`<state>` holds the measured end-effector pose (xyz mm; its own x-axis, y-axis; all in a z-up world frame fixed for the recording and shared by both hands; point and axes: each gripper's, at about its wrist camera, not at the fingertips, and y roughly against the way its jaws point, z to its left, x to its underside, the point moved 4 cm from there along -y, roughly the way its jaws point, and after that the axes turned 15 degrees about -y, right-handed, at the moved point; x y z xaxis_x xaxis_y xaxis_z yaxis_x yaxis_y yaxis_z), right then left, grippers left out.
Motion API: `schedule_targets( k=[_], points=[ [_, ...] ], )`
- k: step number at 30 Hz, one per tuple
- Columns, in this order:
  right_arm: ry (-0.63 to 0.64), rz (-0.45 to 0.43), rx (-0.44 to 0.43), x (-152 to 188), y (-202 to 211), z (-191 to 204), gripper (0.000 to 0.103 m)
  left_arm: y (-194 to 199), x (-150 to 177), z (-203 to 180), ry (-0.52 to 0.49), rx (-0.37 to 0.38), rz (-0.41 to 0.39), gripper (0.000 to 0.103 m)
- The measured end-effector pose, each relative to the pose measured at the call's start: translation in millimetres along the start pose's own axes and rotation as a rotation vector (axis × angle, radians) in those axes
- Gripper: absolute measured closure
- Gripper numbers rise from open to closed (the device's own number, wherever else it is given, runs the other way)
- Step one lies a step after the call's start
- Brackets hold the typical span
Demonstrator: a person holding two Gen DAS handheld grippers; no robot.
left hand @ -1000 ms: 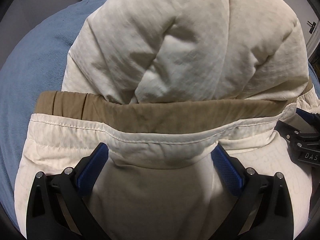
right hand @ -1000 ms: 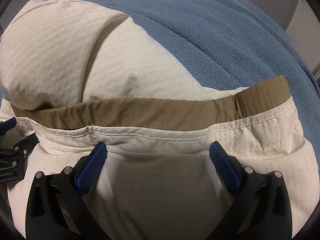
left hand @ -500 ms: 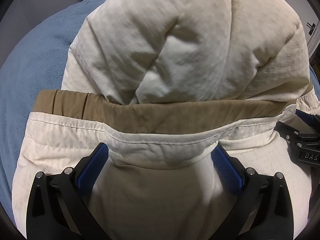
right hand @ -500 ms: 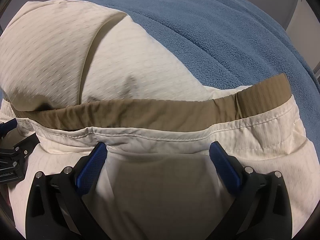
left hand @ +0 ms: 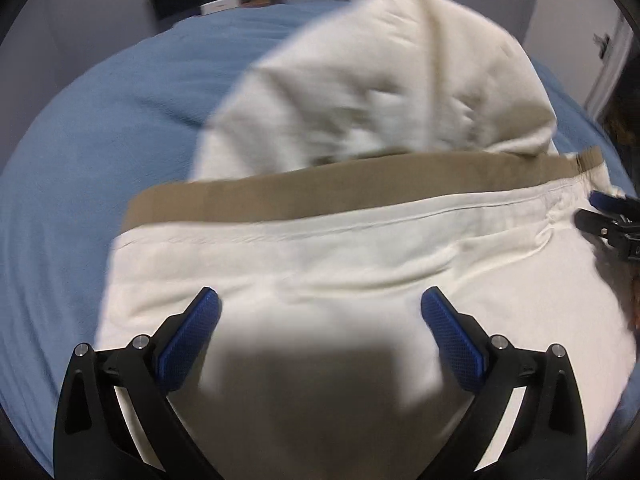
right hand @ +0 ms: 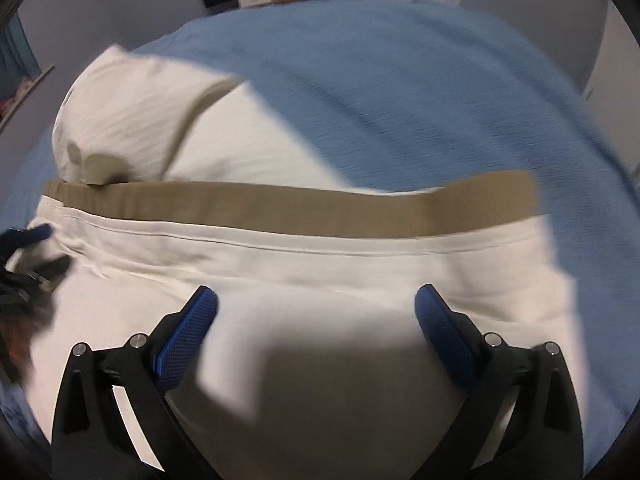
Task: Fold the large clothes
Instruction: 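Press the folded hem edge flat with both open tools, then smooth the folded jacket surface with both open tools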
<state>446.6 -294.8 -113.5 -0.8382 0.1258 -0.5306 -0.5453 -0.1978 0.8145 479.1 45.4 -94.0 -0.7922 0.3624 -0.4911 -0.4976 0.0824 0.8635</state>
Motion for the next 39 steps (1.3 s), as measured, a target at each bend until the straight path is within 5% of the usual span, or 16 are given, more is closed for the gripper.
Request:
schedule_targets(
  k=[3,9,17,23,26,28,31,35,39],
  points=[
    [-0.025,-0.026,0.021,-1,7,-16,0.008,5,11,22,0.060,0.005,-0.011,0.005],
    [-0.033,-0.039,0.095,2,-17,-21,0.008,-22,17,18,0.005,-0.048,0.016,0.005],
    [-0.070,-0.004,0.096,0,-43,-25,0.007,-45,30,26,0.066,0.010,0.004,0.005],
    [-0.058,-0.043,0.116,8,-19,-16,0.007,-19,35,16,0.063,-0.026,-0.005,0.005],
    [-0.108,-0.109,0.030,29,22,-8,0.007,20,49,0,0.092,-0.012,-0.056,0.007],
    [-0.101,-0.134,-0.041,52,46,2,0.007,50,64,-23,0.022,0.026,-0.113,0.006],
    [-0.007,-0.192,-0.011,90,66,12,0.007,68,93,-53,-0.071,0.011,-0.091,0.007],
    [0.014,-0.189,0.017,122,55,5,0.007,64,124,-59,-0.005,0.046,-0.090,0.005],
    [0.071,-0.232,0.049,134,42,1,0.007,49,131,-66,-0.046,0.002,-0.126,0.005]
  ],
)
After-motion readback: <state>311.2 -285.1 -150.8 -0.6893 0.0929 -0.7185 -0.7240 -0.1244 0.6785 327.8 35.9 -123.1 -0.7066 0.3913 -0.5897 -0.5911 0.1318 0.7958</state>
